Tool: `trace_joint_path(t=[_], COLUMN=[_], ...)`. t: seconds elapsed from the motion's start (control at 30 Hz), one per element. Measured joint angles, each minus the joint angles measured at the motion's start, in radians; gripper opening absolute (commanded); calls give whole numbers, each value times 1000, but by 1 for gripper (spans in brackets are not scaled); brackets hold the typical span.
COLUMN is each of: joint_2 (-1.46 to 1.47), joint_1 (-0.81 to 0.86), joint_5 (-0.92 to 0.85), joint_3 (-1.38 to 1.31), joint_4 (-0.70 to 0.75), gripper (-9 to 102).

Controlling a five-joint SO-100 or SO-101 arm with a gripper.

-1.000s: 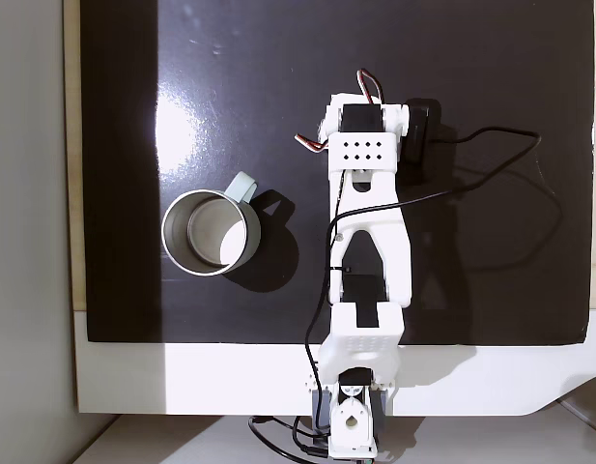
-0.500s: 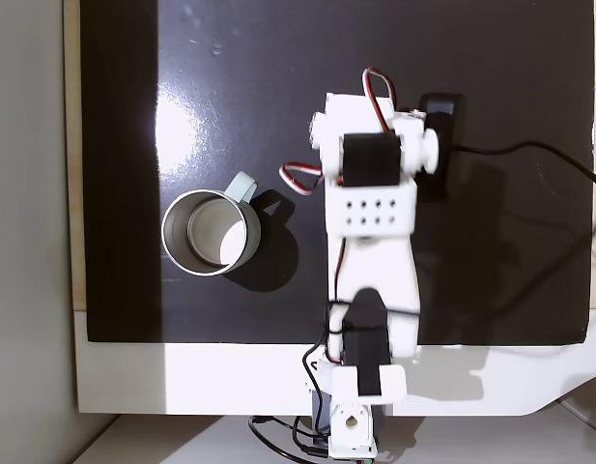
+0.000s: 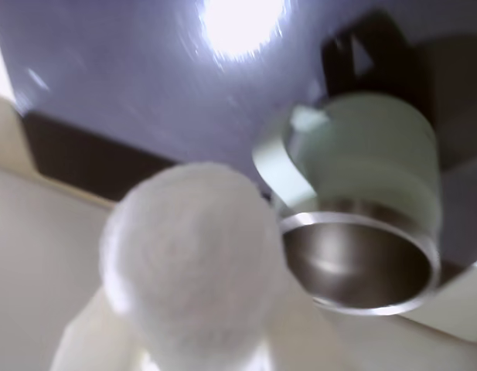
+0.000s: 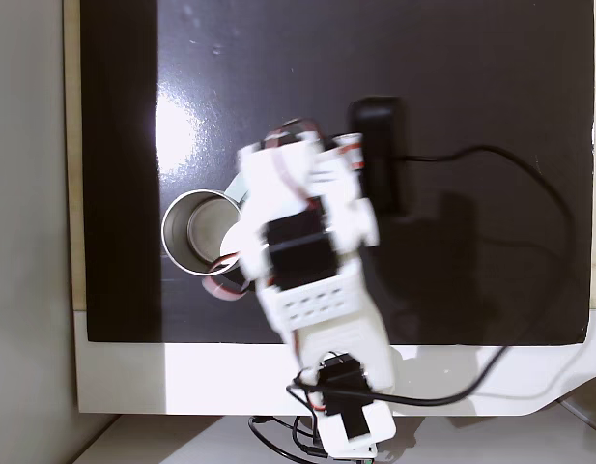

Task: Grasp a gauze and put it in the cup.

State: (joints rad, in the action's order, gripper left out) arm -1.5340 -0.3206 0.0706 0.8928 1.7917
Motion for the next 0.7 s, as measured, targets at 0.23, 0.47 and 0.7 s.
trace_joint_path(t=[0.23,0.47,0.7], joint_2=[-77,-98,-98], joint_1=[-189,-265,-279], joint_5=[-103,-132,-132], joint_3=[186,278,281], joint_4=[0,-2,-11], gripper=[0,0,0])
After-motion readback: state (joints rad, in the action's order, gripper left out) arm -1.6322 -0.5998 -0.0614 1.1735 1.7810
